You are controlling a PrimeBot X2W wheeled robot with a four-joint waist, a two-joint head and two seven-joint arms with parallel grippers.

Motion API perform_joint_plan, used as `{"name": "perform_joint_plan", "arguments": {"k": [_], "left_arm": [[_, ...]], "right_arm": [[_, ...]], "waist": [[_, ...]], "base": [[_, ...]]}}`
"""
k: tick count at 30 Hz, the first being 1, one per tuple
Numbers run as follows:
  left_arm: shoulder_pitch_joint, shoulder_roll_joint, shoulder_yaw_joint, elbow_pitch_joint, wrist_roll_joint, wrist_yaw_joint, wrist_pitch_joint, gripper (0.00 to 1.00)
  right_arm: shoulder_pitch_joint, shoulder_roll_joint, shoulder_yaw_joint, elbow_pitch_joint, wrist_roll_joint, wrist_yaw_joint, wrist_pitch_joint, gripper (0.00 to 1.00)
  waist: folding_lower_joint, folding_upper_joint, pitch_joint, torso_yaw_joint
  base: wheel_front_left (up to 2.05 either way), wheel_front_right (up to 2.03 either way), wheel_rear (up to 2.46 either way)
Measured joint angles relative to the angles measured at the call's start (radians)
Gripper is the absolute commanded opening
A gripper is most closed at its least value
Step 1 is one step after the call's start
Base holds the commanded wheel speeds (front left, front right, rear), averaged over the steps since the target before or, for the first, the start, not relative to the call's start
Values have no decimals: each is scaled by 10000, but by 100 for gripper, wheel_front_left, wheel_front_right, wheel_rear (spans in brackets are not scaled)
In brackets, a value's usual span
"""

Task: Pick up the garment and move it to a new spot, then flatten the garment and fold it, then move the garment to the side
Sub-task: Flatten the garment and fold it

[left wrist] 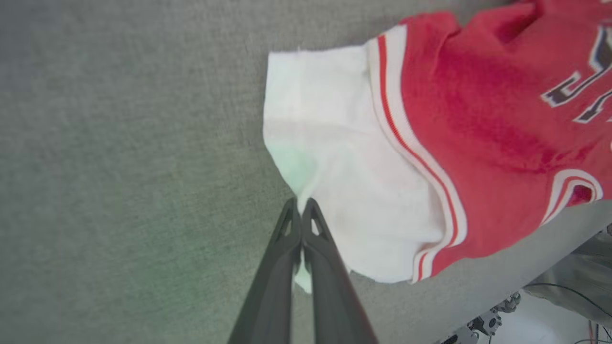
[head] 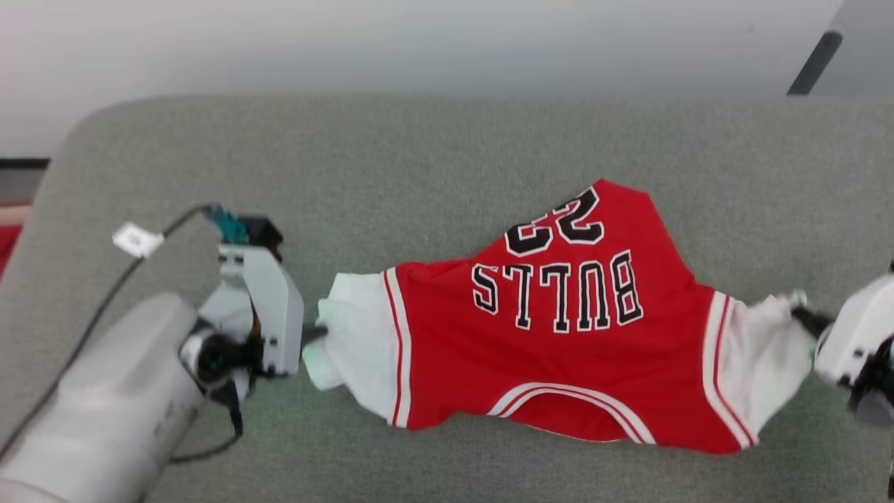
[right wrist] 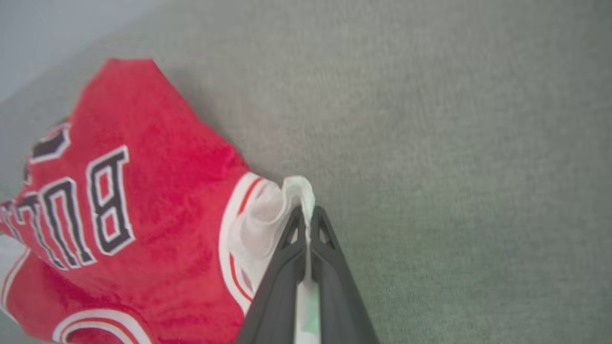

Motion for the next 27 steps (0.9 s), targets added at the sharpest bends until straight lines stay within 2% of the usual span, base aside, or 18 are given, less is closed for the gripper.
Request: {"name": "perform_joint_plan", "arguments": {"k": [8, 13, 21, 27], "left_arm": [[-1433, -79, 25, 104, 90, 0, 282, 0], [-2544, -249, 146, 339, 366, 84, 217, 0], [-4466, -476, 360, 1068, 940, 82, -362, 0], [-5771, -662, 410, 1816, 1478, 81, -1149, 0]], "right_arm": [[-1558, 40, 240, -466, 397, 0, 228, 0], [-2960, 253, 359, -236, 347, 0, -259, 0], [-5368, 284, 1047, 1047, -61, 0, -1597, 0], [-7261, 205, 1521, 2245, -405, 0, -3580, 0]], "waist": [[0, 0, -882, 136], [0, 0, -1316, 218], [-1, 0, -1604, 258], [0, 0, -1637, 263]], "base": [[0, 0, 0], [0, 0, 0], [0, 0, 0], [0, 0, 0]]}}
